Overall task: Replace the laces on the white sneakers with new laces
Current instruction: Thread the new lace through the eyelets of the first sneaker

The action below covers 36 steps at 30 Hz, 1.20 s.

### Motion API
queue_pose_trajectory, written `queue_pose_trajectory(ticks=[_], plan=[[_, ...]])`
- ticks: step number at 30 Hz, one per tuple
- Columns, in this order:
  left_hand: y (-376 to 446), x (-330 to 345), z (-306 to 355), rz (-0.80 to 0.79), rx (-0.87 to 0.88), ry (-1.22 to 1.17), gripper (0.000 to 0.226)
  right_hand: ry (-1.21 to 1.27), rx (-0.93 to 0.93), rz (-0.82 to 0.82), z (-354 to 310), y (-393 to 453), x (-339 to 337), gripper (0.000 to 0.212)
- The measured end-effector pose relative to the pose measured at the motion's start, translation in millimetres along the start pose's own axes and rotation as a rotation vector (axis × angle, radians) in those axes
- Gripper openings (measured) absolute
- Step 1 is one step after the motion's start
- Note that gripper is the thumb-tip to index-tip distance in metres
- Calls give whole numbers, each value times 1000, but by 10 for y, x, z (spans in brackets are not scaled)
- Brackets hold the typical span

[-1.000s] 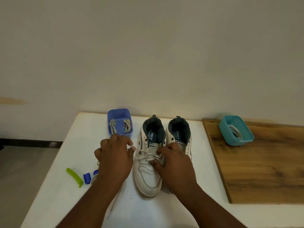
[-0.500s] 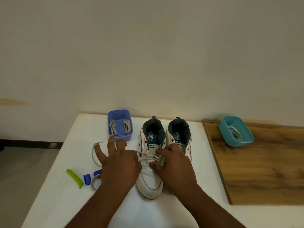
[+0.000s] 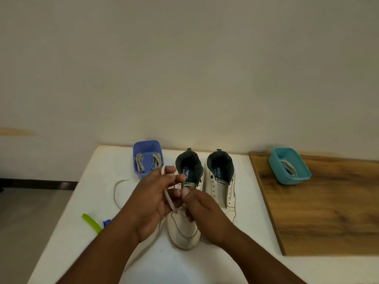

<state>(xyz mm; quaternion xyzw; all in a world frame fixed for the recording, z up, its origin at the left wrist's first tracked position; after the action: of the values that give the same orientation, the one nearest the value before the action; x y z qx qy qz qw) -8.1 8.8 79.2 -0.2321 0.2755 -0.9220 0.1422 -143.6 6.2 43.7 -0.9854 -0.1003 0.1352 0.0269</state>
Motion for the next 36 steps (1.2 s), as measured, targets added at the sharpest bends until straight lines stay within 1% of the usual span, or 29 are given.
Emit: queue_pose_trajectory(ticks=[1, 2, 4, 5, 6, 7, 8, 9, 10, 12, 13, 14, 15, 17, 18, 19, 21, 22, 23, 24, 25, 26, 28, 29, 30, 31, 32, 34, 36], plan=[[31, -17, -14, 20, -10, -21, 20, -2, 50, -100, 14, -27, 34, 37], [60, -35, -27, 43, -30, -63, 20, -45, 70, -208, 18, -56, 56, 34], [107, -70, -31, 88, -70, -176, 20, -192, 18, -429, -27, -117, 85, 22], [116, -85, -21, 110, -81, -224, 20, -263, -14, -509, -35, -143, 87, 19], [122, -101, -14, 136, -89, -264, 20, -332, -28, -533, -34, -159, 68, 17], [135, -136, -4, 184, -88, -279, 22, -406, -43, -495, -21, -140, 26, 17], [157, -185, 2, 254, -82, -257, 25, -488, -66, -390, -8, -96, -41, 15], [188, -239, -2, 343, -71, -175, 27, -575, -98, -211, 1, -28, -149, 13], [228, -306, -22, 426, -56, -33, 27, -618, -130, 19, -7, 34, -296, 9], [301, -414, -64, 521, 6, 258, 19, -588, -203, 458, -66, 81, -604, 9], [335, -421, -82, 521, 56, 361, 11, -548, -225, 605, -90, 79, -721, 10], [382, -427, -115, 492, 106, 461, 10, -488, -219, 694, -98, 75, -801, 10], [416, -427, -160, 452, 131, 561, 18, -398, -188, 746, -74, 76, -842, 10], [421, -391, -227, 401, 123, 783, 29, -206, -117, 784, 6, 90, -848, 7], [413, -375, -252, 392, 142, 912, 38, -185, -116, 780, 22, 92, -829, 7], [396, -366, -275, 398, 172, 1042, 52, -225, -146, 758, 22, 93, -790, 14], [306, -341, -245, 477, 338, 1323, 80, -332, -264, 651, -20, 87, -662, 28], [245, -315, -200, 532, 459, 1435, 85, -375, -317, 576, -66, 73, -571, 30], [183, -269, -140, 573, 600, 1471, 81, -417, -369, 493, -121, 50, -466, 29], [141, -211, -95, 575, 749, 1419, 70, -454, -429, 408, -170, 22, -364, 26], [105, -160, -50, 502, 827, 1285, 54, -481, -492, 314, -204, -4, -262, 22], [93, -113, -27, 380, 786, 1088, 42, -491, -543, 207, -221, -30, -168, 19], [65, -35, -91, 137, 437, 716, 30, -488, -572, 0, -197, -79, -23, 17], [63, -27, -125, 60, 327, 631, 30, -498, -569, -66, -160, -94, 22, 18], [101, -35, -161, 20, 300, 620, 31, -510, -568, -99, -131, -99, 46, 18], [159, -64, -198, 18, 309, 631, 31, -517, -559, -115, -109, -100, 57, 19], [196, -91, -204, 28, 329, 624, 31, -506, -544, -127, -103, -102, 55, 21], [283, -145, -196, 64, 343, 531, 29, -422, -525, -132, -125, -99, 17, 29], [343, -192, -149, 127, 454, 560, 26, -347, -503, -34, -154, -73, -58, 34]])
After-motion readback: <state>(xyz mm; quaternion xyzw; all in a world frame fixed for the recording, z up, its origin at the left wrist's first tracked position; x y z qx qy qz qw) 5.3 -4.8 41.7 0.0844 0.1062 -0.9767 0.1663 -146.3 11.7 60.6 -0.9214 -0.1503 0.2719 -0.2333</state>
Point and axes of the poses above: each hand's wrist, its own y-axis towards the middle knuckle, its own x-axis out of the palm, z = x × y, the point moved 4 cm from there along y, towards the middle knuckle, and after that the axes turned 12 degrees about z, right-handed, at the moved point
